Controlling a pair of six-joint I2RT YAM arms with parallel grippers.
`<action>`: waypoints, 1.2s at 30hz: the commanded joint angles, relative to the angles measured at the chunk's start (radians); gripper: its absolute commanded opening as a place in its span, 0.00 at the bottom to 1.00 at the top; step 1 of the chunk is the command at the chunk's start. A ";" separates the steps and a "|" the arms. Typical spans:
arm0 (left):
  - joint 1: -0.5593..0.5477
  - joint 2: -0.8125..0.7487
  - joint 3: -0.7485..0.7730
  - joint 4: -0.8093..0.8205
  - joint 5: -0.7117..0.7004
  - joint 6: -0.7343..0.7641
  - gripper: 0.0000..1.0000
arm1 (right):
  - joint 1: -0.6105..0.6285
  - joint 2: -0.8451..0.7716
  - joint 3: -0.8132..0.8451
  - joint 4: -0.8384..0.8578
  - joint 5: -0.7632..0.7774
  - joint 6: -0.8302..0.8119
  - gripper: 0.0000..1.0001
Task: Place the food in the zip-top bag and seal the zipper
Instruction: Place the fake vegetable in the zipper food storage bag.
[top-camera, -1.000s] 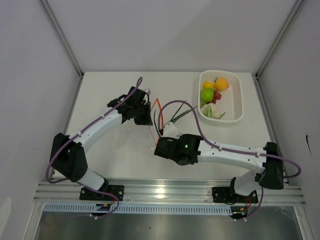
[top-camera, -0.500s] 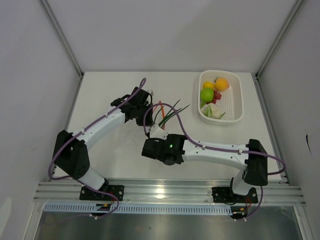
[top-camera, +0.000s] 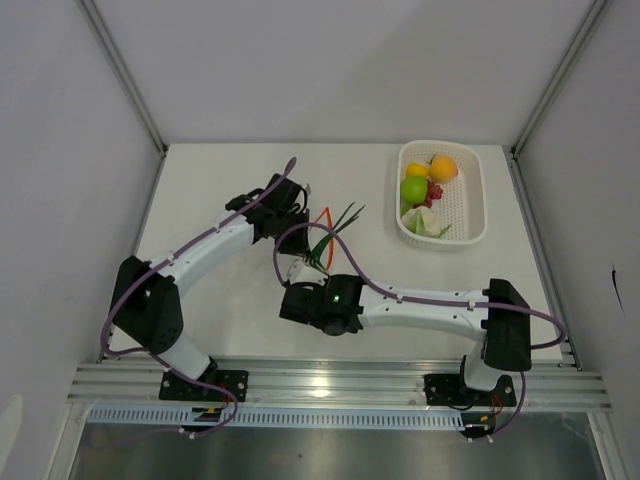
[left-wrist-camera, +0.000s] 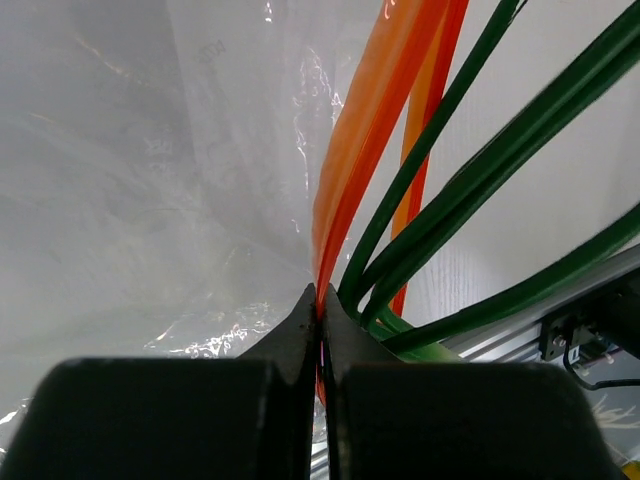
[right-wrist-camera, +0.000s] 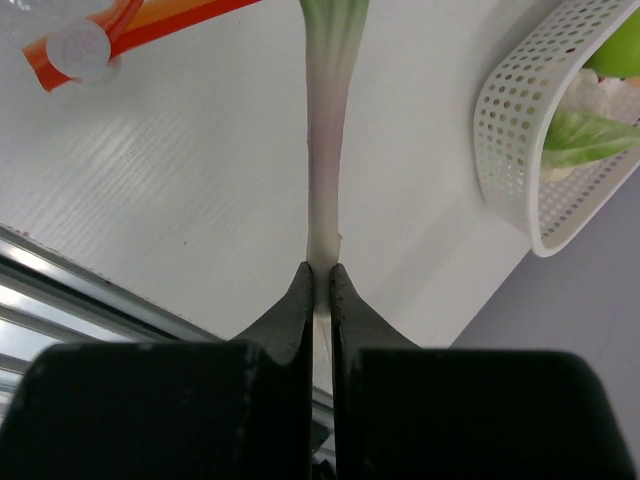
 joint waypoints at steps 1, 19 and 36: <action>-0.015 -0.019 0.042 -0.024 0.076 0.009 0.01 | 0.018 0.003 -0.032 0.105 0.043 -0.123 0.00; -0.032 -0.088 0.033 -0.098 0.045 0.034 0.00 | -0.025 0.009 -0.121 0.127 0.010 -0.125 0.00; -0.039 -0.068 0.053 -0.093 0.111 0.074 0.01 | 0.121 -0.169 -0.160 0.444 -0.007 -0.427 0.00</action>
